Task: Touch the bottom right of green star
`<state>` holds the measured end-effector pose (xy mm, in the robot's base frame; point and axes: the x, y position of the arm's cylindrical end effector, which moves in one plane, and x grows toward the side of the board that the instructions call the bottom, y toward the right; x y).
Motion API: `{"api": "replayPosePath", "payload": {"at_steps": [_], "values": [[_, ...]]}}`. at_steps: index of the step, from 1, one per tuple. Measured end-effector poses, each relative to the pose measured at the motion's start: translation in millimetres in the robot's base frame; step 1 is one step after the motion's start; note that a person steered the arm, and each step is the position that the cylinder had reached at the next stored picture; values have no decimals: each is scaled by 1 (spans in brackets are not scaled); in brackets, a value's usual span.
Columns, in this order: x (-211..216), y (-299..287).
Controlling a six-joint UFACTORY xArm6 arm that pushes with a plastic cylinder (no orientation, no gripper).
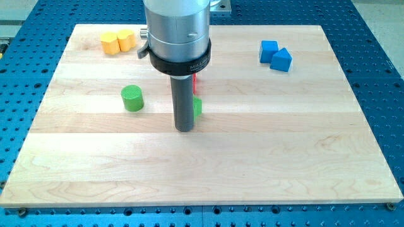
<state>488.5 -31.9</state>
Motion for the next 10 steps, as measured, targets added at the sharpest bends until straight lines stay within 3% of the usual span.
{"api": "replayPosePath", "payload": {"at_steps": [1,2,3,5,10], "values": [[0,-5],[30,16],[7,49],[-2,19],[-27,25]]}}
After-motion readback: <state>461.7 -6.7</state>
